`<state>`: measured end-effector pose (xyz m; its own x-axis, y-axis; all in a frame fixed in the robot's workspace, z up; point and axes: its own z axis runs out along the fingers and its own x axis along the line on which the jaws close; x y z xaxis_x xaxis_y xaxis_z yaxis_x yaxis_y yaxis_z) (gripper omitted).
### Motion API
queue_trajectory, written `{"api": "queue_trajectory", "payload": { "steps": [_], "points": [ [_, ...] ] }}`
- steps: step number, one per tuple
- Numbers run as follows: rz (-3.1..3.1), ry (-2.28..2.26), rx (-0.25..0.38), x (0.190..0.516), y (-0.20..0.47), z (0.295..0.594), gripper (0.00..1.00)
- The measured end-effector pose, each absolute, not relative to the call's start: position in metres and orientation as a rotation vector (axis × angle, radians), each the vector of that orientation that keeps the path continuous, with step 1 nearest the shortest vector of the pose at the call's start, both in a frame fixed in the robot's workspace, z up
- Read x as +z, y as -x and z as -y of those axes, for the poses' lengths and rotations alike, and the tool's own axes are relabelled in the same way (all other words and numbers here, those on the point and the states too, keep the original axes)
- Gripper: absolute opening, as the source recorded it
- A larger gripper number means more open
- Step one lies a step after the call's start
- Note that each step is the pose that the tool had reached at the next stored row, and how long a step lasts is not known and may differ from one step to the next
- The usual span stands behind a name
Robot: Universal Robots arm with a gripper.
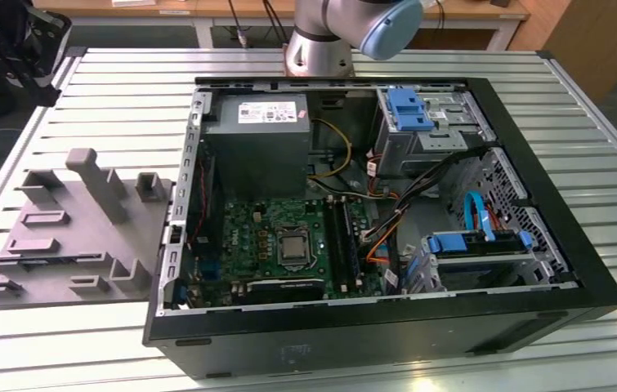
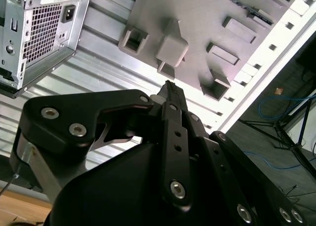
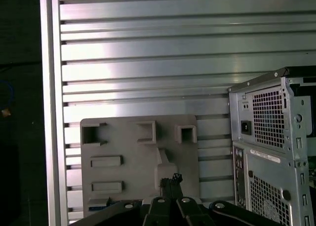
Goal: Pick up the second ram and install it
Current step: 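Reach for the second ram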
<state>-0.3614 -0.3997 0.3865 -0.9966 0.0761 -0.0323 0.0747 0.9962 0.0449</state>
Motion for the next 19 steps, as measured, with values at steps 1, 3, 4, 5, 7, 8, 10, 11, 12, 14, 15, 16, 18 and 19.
{"api": "queue_trajectory", "payload": {
  "steps": [1,3,4,5,7,8,10,11,12,14,15,16,18,19],
  "points": [
    [-3.105,-0.117,0.068,0.387,0.361,0.4,0.11],
    [-3.105,-0.117,0.068,0.387,0.362,0.4,0.11],
    [-3.105,-0.117,0.068,0.386,0.362,0.401,0.11],
    [-3.105,-0.117,0.068,0.386,0.363,0.402,0.11],
    [-3.105,-0.117,0.068,0.386,0.365,0.404,0.11],
    [-3.105,-0.117,0.068,0.385,0.366,0.406,0.11],
    [-3.105,-0.117,0.068,0.385,0.367,0.409,0.11],
    [-3.105,-0.117,0.068,0.385,0.368,0.41,0.11],
    [-3.105,-0.118,0.068,0.384,0.369,0.412,0.11],
    [-3.105,-0.117,0.068,0.383,0.37,0.415,0.11],
    [-3.105,-0.117,0.068,0.383,0.371,0.417,0.11],
    [-3.105,-0.117,0.068,0.382,0.371,0.418,0.11],
    [-3.105,-0.117,0.068,0.381,0.373,0.421,0.11],
    [-3.105,-0.117,0.068,0.38,0.373,0.423,0.11]
  ]
}}
